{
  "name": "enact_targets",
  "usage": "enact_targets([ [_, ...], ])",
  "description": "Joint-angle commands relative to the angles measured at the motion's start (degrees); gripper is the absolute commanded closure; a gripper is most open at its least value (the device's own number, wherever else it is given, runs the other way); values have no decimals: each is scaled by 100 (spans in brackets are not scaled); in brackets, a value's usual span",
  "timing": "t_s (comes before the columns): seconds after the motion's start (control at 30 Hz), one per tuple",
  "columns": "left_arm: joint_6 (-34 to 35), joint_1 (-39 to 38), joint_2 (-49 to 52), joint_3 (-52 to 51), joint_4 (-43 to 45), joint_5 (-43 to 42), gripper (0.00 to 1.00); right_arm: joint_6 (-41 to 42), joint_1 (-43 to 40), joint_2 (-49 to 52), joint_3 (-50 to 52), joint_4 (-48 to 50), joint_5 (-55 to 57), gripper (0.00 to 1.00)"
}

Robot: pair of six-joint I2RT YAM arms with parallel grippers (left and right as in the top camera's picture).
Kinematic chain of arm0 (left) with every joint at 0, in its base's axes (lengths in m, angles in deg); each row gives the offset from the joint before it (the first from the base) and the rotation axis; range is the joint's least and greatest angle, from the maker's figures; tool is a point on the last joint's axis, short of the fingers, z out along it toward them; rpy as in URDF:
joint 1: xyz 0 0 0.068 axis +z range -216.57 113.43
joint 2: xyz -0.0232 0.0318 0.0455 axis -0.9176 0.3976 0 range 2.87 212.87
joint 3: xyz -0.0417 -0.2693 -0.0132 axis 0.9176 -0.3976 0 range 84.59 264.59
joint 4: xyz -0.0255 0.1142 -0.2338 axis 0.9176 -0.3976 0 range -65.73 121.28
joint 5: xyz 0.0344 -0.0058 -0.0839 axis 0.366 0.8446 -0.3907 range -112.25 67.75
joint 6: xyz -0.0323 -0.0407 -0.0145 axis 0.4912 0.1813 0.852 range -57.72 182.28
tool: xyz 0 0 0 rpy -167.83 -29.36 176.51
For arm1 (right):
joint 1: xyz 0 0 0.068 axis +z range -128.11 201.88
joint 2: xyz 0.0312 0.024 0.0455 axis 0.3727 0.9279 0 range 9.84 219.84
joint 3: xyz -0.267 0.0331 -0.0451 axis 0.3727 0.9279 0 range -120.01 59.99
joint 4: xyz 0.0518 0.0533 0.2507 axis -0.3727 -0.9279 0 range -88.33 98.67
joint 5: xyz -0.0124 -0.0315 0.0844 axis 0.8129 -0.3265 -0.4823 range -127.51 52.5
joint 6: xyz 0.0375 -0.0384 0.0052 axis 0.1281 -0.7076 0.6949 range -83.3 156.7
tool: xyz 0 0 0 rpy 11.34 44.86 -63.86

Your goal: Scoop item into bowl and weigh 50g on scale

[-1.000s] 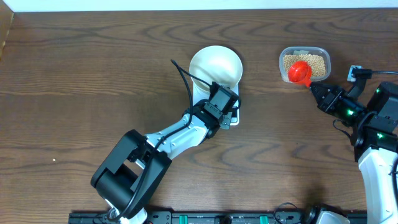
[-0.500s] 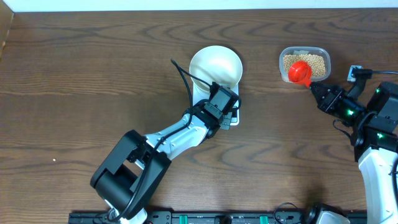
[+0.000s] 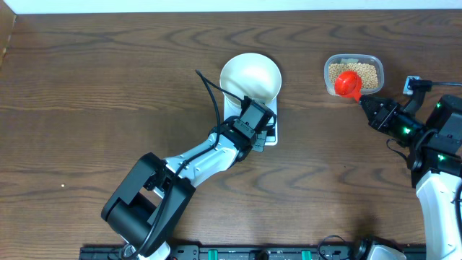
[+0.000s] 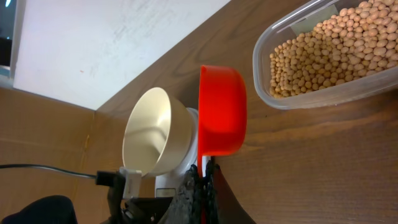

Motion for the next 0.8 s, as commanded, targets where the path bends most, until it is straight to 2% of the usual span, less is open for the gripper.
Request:
enact_targets([
  [0.0,-76,50,111,-166,133,-160,93,-83,-44,-83,-87,-2,-98,99],
  [0.4,-74,48,70,-122,214,-643,93,-83,-44,-83,-87,-4,-98,99],
  [0.77,-162,2,72,-125,208,-490,93,-83,-42,-83,-87,-7,-98,99],
])
